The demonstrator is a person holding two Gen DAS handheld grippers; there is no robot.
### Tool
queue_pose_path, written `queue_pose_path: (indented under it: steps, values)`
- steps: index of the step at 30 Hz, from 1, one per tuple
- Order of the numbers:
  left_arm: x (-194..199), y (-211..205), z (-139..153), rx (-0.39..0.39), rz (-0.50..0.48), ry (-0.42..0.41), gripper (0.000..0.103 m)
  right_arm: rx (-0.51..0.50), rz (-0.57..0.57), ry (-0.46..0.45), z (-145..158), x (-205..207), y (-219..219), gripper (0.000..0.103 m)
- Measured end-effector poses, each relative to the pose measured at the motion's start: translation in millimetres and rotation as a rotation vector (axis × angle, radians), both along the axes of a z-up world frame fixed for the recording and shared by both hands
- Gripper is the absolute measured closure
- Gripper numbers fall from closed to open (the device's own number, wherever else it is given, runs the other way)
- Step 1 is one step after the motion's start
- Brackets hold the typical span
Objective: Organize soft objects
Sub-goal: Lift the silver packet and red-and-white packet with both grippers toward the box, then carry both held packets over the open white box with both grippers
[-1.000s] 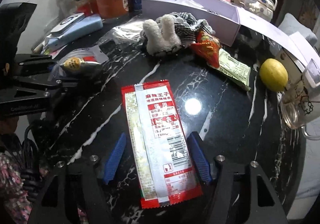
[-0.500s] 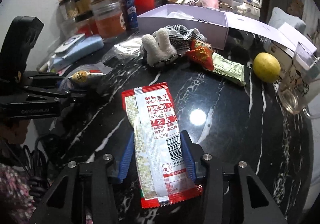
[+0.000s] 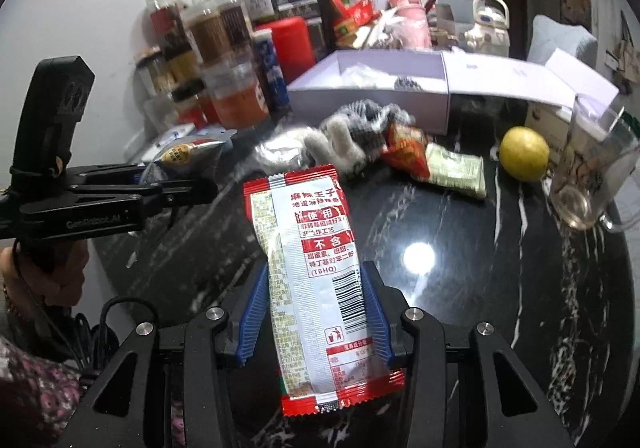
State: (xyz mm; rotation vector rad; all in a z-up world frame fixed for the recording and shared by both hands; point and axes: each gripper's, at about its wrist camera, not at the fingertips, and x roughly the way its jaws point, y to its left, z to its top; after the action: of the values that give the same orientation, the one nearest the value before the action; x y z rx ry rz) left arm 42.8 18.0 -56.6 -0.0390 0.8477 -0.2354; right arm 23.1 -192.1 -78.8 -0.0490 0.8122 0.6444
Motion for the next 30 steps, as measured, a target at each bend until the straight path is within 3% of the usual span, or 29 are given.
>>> queue_pose_path:
  steps: [14, 30]
  values:
    - [29, -6, 57, -0.021, -0.048, -0.154, 0.069, 0.030, -0.015, -0.203, 64, 26, 10, 0.058]
    - [92, -8, 103, -0.029, -0.045, -0.303, 0.069, 0.038, -0.059, -0.317, 111, 88, 20, 0.058]
